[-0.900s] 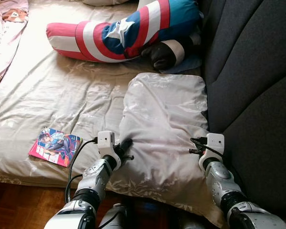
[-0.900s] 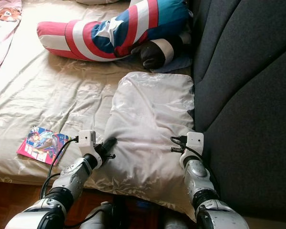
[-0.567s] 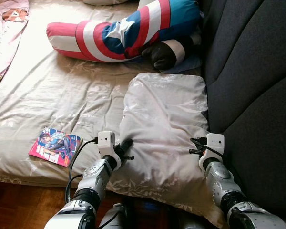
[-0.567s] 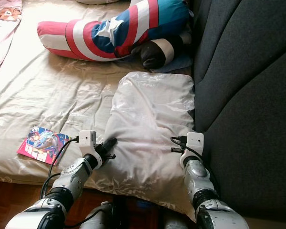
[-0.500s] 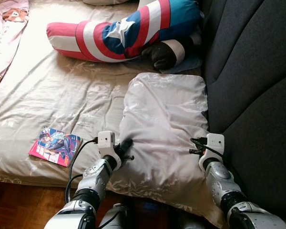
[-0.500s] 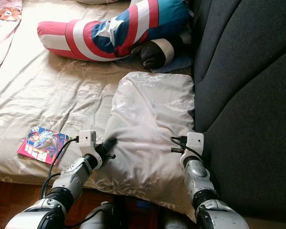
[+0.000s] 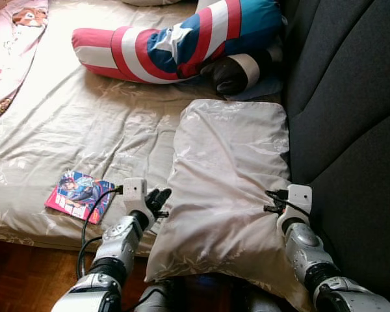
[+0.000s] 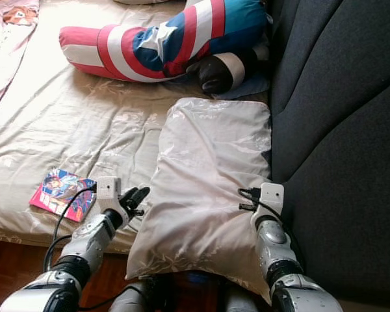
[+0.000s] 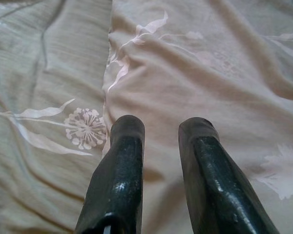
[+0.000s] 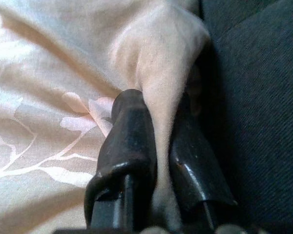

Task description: Clean up the room

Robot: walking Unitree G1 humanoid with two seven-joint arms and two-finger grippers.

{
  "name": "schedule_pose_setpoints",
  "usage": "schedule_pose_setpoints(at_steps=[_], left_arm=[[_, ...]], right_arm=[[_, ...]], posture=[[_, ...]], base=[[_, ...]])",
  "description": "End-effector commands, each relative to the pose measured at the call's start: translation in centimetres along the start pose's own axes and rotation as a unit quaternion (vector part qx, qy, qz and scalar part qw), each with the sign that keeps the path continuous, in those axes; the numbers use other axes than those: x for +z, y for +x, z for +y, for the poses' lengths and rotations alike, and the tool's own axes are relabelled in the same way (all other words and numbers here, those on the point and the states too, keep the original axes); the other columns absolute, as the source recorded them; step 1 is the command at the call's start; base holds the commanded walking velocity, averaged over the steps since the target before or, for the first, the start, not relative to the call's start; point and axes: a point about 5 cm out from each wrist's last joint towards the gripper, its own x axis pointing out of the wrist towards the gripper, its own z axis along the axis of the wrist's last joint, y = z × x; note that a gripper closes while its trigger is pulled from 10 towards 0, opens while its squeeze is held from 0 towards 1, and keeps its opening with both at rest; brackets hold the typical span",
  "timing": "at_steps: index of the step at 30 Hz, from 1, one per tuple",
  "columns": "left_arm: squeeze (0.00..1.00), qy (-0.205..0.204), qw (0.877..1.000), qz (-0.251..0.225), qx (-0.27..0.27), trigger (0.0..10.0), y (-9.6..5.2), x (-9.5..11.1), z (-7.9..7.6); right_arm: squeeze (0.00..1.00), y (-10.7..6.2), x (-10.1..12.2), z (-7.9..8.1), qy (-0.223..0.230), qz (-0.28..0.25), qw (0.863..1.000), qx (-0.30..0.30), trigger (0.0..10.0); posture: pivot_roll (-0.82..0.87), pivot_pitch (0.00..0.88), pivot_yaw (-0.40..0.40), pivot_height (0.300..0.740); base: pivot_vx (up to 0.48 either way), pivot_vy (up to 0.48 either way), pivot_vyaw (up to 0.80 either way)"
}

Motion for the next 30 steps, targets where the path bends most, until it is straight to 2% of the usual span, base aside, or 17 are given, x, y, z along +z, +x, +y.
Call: schedule_pose_setpoints(at_steps=[1,14,15,16,18,19,20,22,26,27,28,29,30], left_arm=[[0.00,0.008,1.000,0.022,0.012,10.0,-0.6,-1.3,0.4],[0.00,0.008,1.000,0.022,0.017,10.0,-0.8,-1.5,0.5],[0.00,0.008,1.000,0.022,0.017,10.0,-0.7,-1.5,0.5],[0.00,0.008,1.000,0.022,0.017,10.0,-0.7,-1.5,0.5],[0.00,0.011,1.000,0.025,0.011,10.0,-0.7,-1.5,0.3],[0.00,0.011,1.000,0.025,0.011,10.0,-0.7,-1.5,0.3],[0.00,0.011,1.000,0.026,0.010,10.0,-0.7,-1.6,0.2],[0.00,0.011,1.000,0.026,0.011,10.0,-0.7,-1.6,0.3],[0.00,0.009,1.000,0.026,0.012,10.0,-0.7,-1.6,0.3],[0.00,0.009,1.000,0.026,0.012,10.0,-0.7,-1.7,0.3],[0.00,0.009,1.000,0.026,0.012,10.0,-0.7,-1.7,0.3],[0.00,0.009,1.000,0.025,0.013,10.0,-0.7,-1.7,0.2],[0.00,0.007,1.000,0.016,0.014,10.0,-0.8,-1.6,0.2]], right_arm=[[0.00,-0.3,-1.3,-0.7,0.001,0.025,1.000,-0.015,10.0],[0.00,-0.4,-1.8,-0.5,0.000,0.046,0.999,-0.008,10.0],[0.12,-0.4,-1.8,-0.5,0.000,0.048,0.999,-0.005,10.0],[0.47,-0.4,-2.1,-0.3,0.000,0.058,0.998,0.004,10.0],[0.66,-0.6,-3.0,0.3,-0.012,0.081,0.996,0.027,10.0],[0.66,-0.6,-3.0,0.3,-0.012,0.081,0.996,0.027,10.0],[0.96,-0.7,-3.2,0.3,-0.013,0.085,0.996,0.029,10.0],[1.00,-0.7,-3.2,0.5,-0.009,0.085,0.996,0.031,10.0],[1.00,-0.7,-3.1,0.6,-0.008,0.079,0.996,0.028,10.0],[0.25,-0.6,-2.8,0.6,-0.005,0.067,0.997,0.028,10.0],[0.25,-0.6,-2.8,0.6,-0.005,0.067,0.997,0.028,10.0],[0.00,-0.5,-2.4,0.6,-0.002,0.054,0.998,0.030,10.0],[0.00,-0.5,-1.6,0.6,0.009,0.019,0.999,0.033,10.0]], posture=[[0.03,0.300,0.009,0.740],[0.03,0.303,0.008,0.740],[0.03,0.303,0.009,0.740],[0.03,0.303,0.008,0.740],[0.03,0.302,0.009,0.740],[0.03,0.302,0.009,0.740],[0.03,0.302,0.010,0.740],[0.03,0.301,0.010,0.740],[0.03,0.300,0.010,0.740],[0.03,0.296,0.010,0.740],[0.03,0.296,0.010,0.740],[0.03,0.296,0.010,0.740],[0.03,0.291,0.010,0.740]], base=[[0.000,0.000,0.00],[0.000,0.000,0.00],[0.000,0.000,0.00],[0.000,0.000,0.00],[0.000,0.000,0.00],[0.000,0.000,0.00],[0.000,0.000,0.00],[0.000,0.000,0.00],[0.000,0.000,0.00],[0.000,0.000,0.00],[0.000,0.000,0.00],[0.000,0.000,0.00],[0.000,0.000,0.00]])
